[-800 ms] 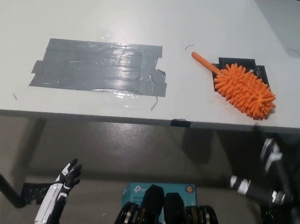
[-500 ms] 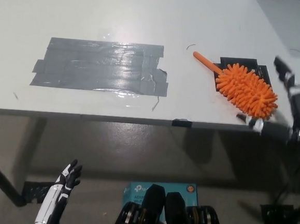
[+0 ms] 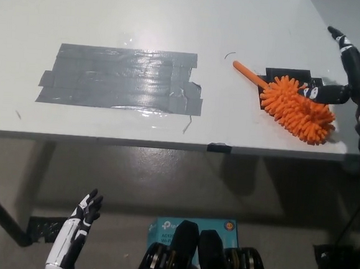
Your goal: An orange duster is kept infront of the robot in the middle of the table and the robot extends its right arm to grab the duster, picks it up and hands it to a person
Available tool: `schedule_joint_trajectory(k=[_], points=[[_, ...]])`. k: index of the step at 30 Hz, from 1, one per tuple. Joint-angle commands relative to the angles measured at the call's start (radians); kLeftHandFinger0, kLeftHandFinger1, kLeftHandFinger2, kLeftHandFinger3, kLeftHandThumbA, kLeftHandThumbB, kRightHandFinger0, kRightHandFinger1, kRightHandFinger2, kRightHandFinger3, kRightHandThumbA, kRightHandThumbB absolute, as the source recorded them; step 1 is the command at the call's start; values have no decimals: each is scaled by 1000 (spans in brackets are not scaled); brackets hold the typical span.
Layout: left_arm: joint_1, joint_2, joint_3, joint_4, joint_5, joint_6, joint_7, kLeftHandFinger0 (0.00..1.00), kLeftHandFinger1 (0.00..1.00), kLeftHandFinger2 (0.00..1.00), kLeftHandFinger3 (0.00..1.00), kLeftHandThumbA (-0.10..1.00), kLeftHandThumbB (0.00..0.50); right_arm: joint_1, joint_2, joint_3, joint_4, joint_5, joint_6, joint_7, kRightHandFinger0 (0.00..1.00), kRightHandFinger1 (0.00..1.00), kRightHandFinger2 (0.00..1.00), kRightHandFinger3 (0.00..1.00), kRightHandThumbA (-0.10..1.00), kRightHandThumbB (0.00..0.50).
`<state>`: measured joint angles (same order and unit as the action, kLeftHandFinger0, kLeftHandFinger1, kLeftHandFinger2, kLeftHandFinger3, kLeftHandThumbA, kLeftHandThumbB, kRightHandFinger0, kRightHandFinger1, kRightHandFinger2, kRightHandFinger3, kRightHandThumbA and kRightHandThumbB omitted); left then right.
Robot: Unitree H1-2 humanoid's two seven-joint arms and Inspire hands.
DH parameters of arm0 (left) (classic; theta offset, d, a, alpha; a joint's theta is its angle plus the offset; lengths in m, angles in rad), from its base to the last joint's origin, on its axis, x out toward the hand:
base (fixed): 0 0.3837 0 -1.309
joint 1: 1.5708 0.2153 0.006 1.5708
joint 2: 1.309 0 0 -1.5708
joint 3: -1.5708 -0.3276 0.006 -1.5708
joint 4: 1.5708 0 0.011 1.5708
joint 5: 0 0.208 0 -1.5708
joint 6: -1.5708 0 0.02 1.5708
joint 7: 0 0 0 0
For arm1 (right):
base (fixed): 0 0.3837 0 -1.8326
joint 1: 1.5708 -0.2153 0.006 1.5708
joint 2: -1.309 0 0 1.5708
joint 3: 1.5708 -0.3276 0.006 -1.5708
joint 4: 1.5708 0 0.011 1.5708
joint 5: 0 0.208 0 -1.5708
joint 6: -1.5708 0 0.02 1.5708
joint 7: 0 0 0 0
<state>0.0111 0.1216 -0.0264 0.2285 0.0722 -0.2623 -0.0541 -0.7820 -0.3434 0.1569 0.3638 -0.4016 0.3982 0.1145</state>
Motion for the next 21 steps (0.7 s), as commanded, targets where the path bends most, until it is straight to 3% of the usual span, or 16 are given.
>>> schedule_joint_trajectory(k=[1, 6, 7, 8, 20, 21], points=[[-20, 8, -6, -20, 6, -21, -6, 1000, 1000, 1000, 1000, 922, 166, -106, -4, 29, 93, -20, 72, 58, 1000, 1000, 1000, 1000, 945, 447], [-22, 9, -8, -18, 7, -27, -7, 1000, 1000, 1000, 1000, 922, 163, -137, 12, 55, 158, -14, 72, 78, 1000, 1000, 1000, 1000, 967, 446], [-22, 10, -8, -16, 8, -26, -6, 1000, 1000, 1000, 1000, 921, 162, -140, 19, 64, 163, -12, 72, 78, 1000, 1000, 1000, 1000, 985, 482], [-22, 10, -8, -17, 14, -23, -3, 1000, 1000, 1000, 1000, 921, 161, -140, 28, 60, 166, 0, 71, 73, 1000, 1000, 1000, 1000, 966, 487], [-34, 14, -8, -19, 42, -14, 11, 1000, 1000, 1000, 1000, 883, 105, -143, 66, 30, 147, 49, 55, 89, 1000, 1000, 1000, 1000, 1000, 492], [-35, 13, -8, -14, 44, -15, 13, 1000, 1000, 1000, 1000, 881, 105, -144, 67, 33, 144, 45, 62, 90, 1000, 1000, 1000, 1000, 1000, 475]])
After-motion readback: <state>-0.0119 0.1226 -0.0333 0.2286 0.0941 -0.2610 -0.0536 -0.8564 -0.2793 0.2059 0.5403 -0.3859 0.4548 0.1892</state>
